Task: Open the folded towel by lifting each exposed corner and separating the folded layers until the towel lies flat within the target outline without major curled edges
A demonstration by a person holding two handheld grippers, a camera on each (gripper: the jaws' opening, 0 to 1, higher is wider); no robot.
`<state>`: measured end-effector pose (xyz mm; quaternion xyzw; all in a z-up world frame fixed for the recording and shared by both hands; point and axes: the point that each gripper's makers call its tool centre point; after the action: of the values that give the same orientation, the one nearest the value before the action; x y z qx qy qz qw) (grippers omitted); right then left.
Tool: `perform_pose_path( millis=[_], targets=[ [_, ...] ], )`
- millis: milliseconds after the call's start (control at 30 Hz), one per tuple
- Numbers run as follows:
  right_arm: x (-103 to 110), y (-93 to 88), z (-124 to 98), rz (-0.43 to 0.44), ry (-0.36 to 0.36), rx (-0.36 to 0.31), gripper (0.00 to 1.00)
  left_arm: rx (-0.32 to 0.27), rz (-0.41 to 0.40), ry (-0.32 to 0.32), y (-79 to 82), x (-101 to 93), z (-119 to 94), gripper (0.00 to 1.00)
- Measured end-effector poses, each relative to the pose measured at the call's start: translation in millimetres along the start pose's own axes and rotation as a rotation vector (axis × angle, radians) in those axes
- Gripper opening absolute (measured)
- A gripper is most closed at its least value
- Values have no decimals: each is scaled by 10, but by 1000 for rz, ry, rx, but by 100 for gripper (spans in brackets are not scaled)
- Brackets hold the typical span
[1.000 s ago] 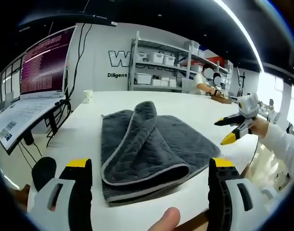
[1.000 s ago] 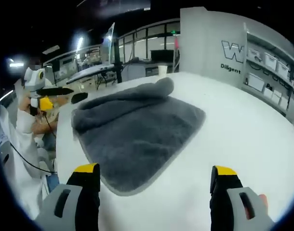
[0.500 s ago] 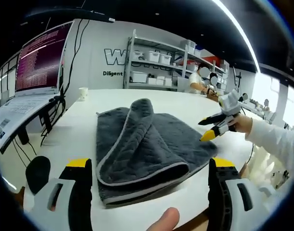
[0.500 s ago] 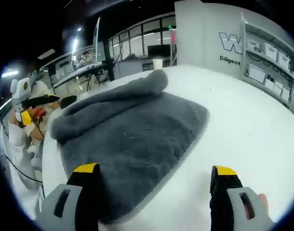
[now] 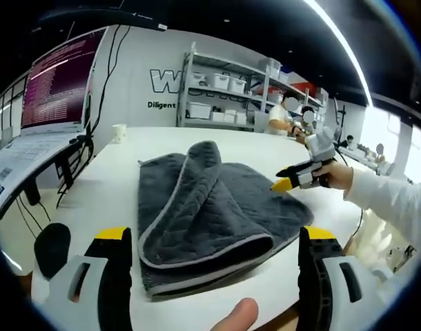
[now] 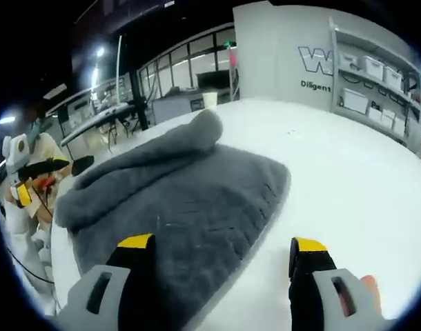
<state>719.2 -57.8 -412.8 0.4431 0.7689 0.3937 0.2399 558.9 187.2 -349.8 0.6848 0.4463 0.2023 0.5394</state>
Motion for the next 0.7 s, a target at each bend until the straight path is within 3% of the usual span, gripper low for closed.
perform_pose_path(
  millis=[300, 467, 700],
  targets=[
    [-56, -48, 80, -13, -58, 27, 71, -8, -10, 1, -7, 18, -22, 100],
    [-111, -46, 71, -41, -88, 16, 59, -9, -15, 3, -16, 27, -33, 100],
    [-137, -12, 48, -8, -86, -2, 50, -10, -16, -1, -15, 19, -29, 100]
  ],
)
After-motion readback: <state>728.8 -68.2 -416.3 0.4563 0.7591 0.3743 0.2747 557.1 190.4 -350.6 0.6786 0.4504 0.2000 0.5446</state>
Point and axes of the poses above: the point that each gripper's makers call its tool centre point, and the gripper's own axes: z roughly forward along the fingers, x roughly to its left, y roughly out of its top, and after that the axes turned 11 degrees about -y, right-handed
